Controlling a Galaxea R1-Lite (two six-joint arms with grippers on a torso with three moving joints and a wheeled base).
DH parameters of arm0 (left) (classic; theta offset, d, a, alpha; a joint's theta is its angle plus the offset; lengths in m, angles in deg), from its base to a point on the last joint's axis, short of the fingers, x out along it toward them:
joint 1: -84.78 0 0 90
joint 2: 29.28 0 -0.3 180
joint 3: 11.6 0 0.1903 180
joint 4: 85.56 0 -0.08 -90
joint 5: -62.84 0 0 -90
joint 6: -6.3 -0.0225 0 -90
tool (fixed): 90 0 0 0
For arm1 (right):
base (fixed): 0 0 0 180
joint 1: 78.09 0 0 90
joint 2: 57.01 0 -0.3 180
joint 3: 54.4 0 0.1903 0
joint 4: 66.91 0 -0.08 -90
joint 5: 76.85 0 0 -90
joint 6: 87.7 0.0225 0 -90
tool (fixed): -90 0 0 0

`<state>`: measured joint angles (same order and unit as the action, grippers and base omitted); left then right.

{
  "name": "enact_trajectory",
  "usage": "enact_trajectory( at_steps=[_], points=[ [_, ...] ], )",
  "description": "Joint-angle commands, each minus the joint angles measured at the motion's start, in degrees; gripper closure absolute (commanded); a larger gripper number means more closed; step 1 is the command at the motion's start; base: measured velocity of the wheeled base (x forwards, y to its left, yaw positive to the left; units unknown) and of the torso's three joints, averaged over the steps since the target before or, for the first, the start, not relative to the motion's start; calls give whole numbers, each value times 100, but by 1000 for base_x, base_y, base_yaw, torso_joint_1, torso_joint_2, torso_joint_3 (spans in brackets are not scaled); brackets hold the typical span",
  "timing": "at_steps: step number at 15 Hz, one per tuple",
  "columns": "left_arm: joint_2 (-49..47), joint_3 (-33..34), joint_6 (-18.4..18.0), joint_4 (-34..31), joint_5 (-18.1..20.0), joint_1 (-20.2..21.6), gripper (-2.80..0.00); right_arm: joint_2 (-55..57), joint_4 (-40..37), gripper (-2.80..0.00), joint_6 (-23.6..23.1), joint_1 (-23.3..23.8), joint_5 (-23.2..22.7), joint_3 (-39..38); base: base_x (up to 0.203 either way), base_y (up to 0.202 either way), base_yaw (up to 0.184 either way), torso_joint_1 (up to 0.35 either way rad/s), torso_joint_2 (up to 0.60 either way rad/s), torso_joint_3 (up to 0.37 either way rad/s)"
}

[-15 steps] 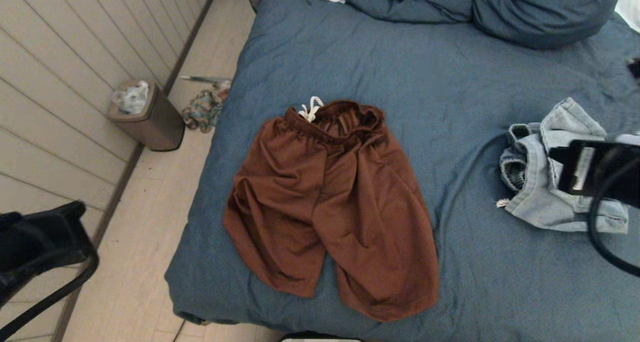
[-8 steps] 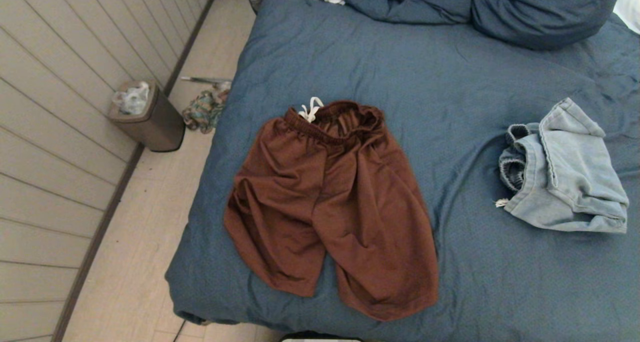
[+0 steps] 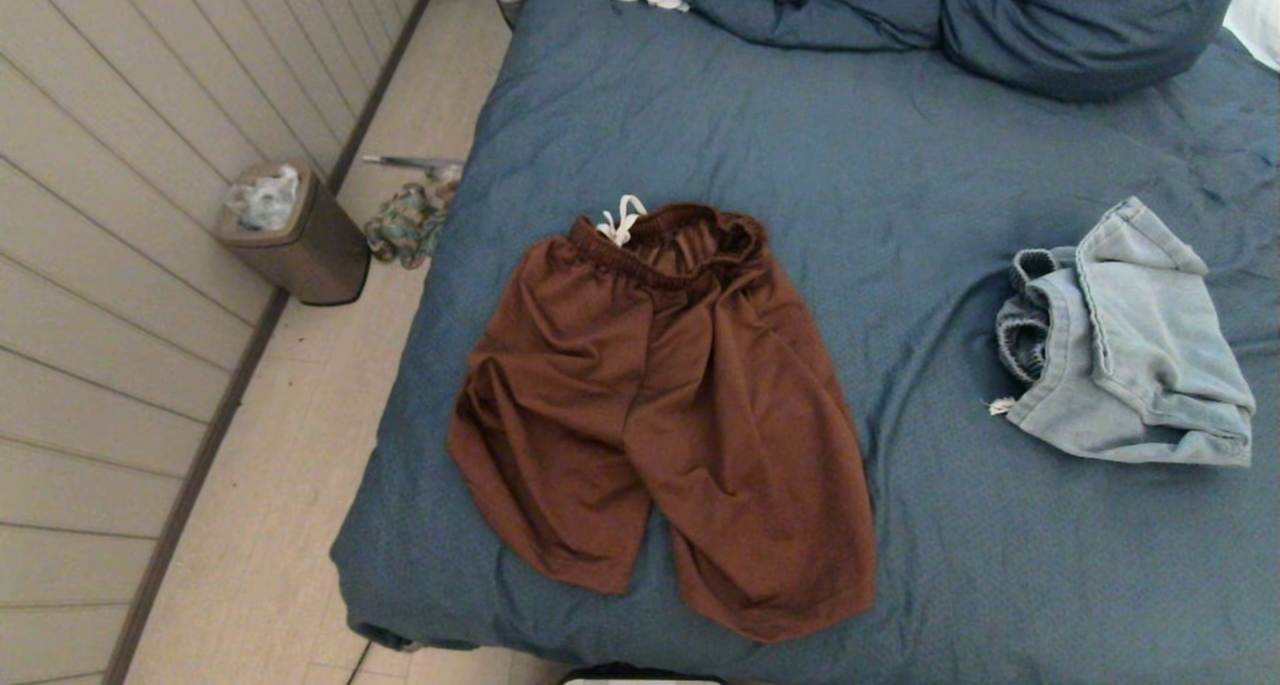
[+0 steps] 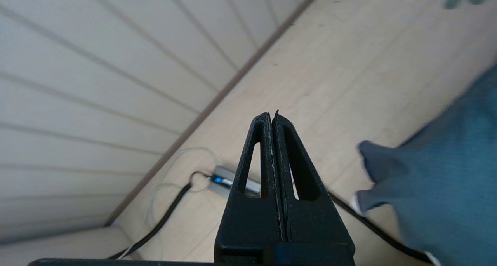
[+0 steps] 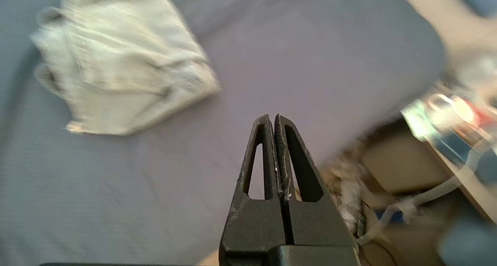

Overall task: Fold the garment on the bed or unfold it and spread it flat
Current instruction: Unford the blue shorts

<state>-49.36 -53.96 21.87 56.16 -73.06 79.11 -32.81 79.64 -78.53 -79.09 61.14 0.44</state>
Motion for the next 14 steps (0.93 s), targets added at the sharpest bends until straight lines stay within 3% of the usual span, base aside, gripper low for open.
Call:
enact_trajectory(
  at_steps=[1,3,6,8,9,12,14],
  points=[
    [549,366,-226,20,629,727,0,-519,124,0,-17,524,-386,-602,0,0,0,0,0,0],
    [665,661,-343,213,1328,749,0,-754,199,0,-66,681,-1271,-944,0,0,0,0,0,0],
    [699,973,-416,427,2892,744,0,-825,239,0,-111,705,-2754,-1439,0,0,0,0,0,0],
    [982,1392,-902,848,3418,703,0,-830,460,0,-394,706,-3954,-1763,0,0,0,0,0,0],
    [1330,1476,-1091,991,3592,657,0,-833,745,0,-642,706,-4253,-2092,0,0,0,0,0,0],
    [2015,1672,-1954,898,4632,593,0,-840,1872,0,-1369,707,-4722,-3111,0,0,0,0,0,0],
    [2008,1697,-1925,920,4660,577,0,-854,1925,0,-1274,699,-4856,-3160,0,0,0,0,0,0]
  ],
)
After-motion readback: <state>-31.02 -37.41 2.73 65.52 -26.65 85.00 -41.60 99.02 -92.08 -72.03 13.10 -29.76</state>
